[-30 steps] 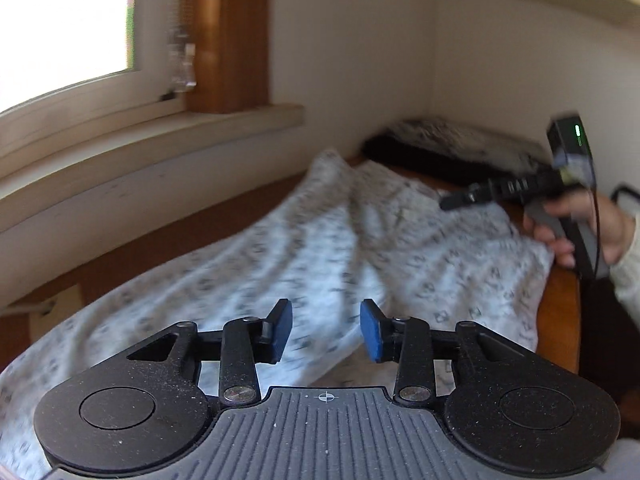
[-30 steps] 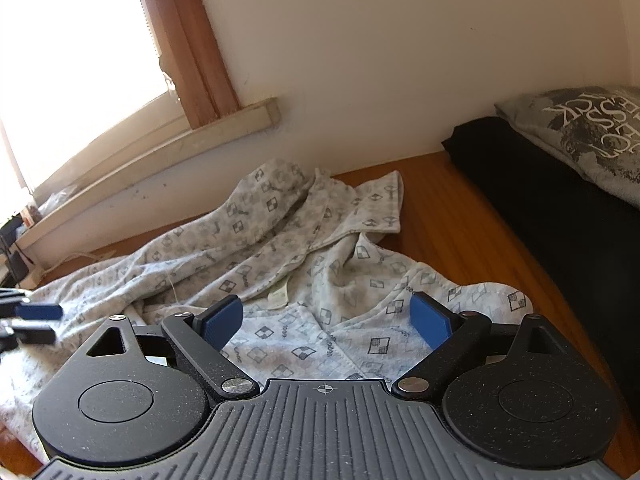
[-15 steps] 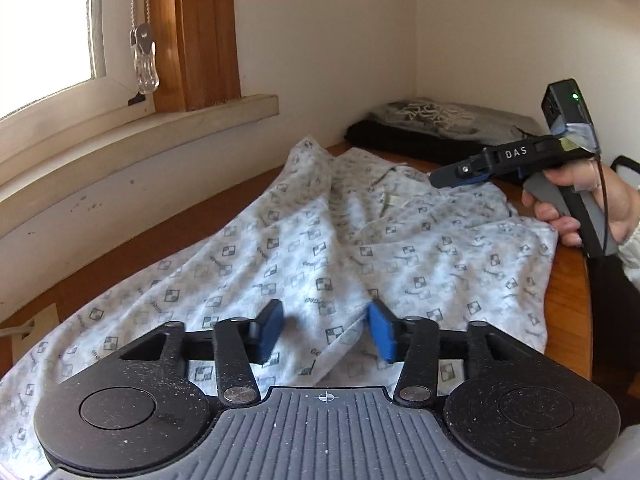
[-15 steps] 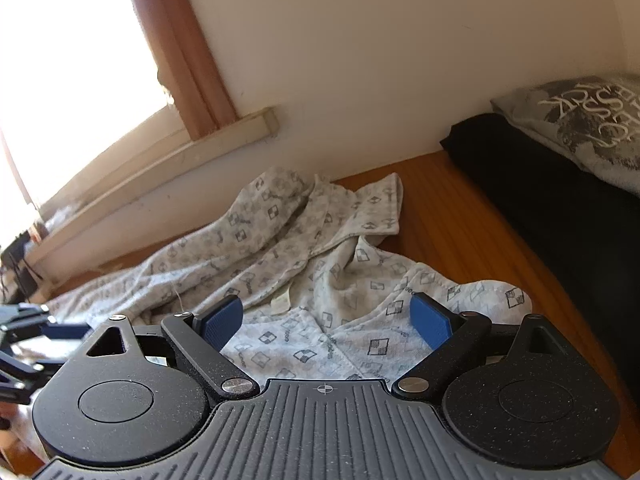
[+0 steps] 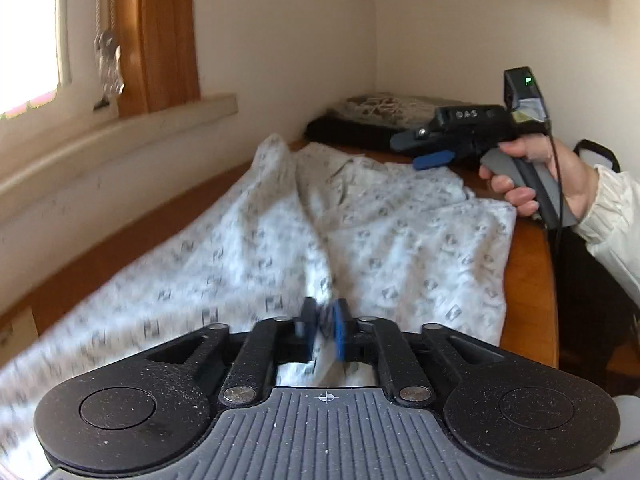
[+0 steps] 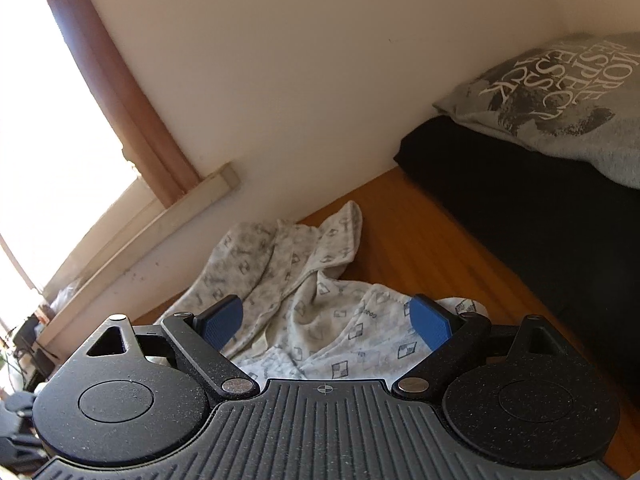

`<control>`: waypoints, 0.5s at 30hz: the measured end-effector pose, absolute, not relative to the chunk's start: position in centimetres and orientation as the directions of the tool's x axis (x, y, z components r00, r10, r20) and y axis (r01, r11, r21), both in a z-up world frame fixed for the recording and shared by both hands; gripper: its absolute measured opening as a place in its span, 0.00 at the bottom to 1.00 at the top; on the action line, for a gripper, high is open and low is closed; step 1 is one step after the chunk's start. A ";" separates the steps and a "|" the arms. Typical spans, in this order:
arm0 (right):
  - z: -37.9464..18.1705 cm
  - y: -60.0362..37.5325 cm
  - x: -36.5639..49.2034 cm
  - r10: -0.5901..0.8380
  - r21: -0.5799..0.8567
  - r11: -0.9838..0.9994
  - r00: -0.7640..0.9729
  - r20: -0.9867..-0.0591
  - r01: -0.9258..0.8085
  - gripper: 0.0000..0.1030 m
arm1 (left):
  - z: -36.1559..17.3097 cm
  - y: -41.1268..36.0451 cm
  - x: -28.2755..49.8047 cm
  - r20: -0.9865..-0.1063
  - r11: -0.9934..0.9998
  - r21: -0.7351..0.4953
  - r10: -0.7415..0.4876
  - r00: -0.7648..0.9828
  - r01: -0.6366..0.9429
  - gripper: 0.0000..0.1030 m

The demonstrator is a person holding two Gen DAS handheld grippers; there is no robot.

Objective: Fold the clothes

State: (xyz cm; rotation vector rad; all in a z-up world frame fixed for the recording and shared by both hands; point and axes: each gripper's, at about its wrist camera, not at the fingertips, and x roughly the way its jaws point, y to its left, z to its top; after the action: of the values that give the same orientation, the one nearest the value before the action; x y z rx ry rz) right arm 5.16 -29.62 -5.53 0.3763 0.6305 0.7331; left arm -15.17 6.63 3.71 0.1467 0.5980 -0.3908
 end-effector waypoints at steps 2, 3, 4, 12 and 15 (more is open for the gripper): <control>-5.5 -29.5 5.0 0.715 0.509 0.694 0.572 -0.401 -0.509 0.87 | 4.2 7.1 -15.5 -0.555 0.916 -0.013 -0.339 0.760 0.400 0.24; -5.5 -29.4 4.9 0.716 0.500 0.694 0.573 -0.399 -0.518 0.87 | 4.6 7.4 -15.8 -0.542 0.915 -0.030 -0.353 0.763 0.401 0.36; -5.4 -29.3 4.7 0.717 0.491 0.694 0.573 -0.397 -0.527 0.87 | 4.9 7.6 -15.9 -0.524 0.920 -0.029 -0.347 0.778 0.391 0.49; -3.3 -26.9 5.5 0.705 0.349 0.705 0.553 -0.445 -0.618 0.51 | 6.4 10.2 -14.4 -0.481 0.963 0.021 -0.227 0.847 0.270 0.63; -1.8 -24.8 7.7 0.739 0.383 0.665 0.492 -0.461 -0.641 0.51 | 5.3 11.4 -13.0 -0.497 0.968 0.004 -0.216 0.840 0.251 0.63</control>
State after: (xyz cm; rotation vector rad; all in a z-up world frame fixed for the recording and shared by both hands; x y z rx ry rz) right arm 7.73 -24.79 -1.84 0.1682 0.6413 0.8419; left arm -13.05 11.37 5.27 0.0704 0.5170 -0.2469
